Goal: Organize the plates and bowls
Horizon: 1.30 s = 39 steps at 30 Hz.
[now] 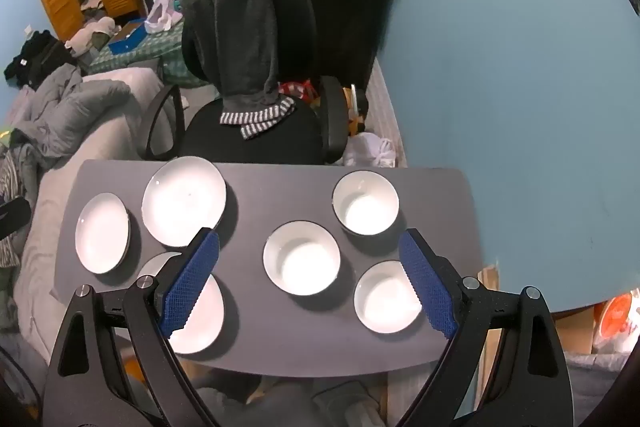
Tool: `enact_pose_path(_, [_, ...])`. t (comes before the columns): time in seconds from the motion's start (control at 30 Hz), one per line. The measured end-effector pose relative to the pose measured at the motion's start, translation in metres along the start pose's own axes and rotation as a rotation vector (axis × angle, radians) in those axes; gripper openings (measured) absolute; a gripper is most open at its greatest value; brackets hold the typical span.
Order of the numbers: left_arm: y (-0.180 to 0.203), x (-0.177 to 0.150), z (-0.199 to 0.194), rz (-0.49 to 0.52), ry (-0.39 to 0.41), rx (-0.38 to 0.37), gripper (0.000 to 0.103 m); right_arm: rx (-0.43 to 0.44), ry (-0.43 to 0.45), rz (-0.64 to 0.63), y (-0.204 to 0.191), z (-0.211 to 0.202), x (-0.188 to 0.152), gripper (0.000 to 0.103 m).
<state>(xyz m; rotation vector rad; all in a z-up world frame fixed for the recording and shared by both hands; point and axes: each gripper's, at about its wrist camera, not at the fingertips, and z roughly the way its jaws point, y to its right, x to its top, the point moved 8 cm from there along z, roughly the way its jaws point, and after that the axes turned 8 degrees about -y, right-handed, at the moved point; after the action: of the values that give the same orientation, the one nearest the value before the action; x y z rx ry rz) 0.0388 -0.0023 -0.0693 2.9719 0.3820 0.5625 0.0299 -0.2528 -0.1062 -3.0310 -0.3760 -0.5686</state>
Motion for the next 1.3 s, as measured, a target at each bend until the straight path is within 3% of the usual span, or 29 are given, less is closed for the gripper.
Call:
enact_pose_path(0.13, [-0.004,-0.003,-0.001,-0.015,-0.004,-0.031,0.102,0.003,-0.001,-0.001,0.000,0.000,-0.001,0.090])
enact_pose_path(0.57, [0.006,-0.005,-0.003,0.034,0.008,-0.007,0.102,0.010,-0.001,0.000,-0.003,0.003,-0.007,0.090])
enact_pose_path(1.3, [-0.003,-0.008,-0.011,-0.010,0.003,-0.056,0.102,0.016,-0.006,0.003,-0.005,0.003,-0.013,0.090])
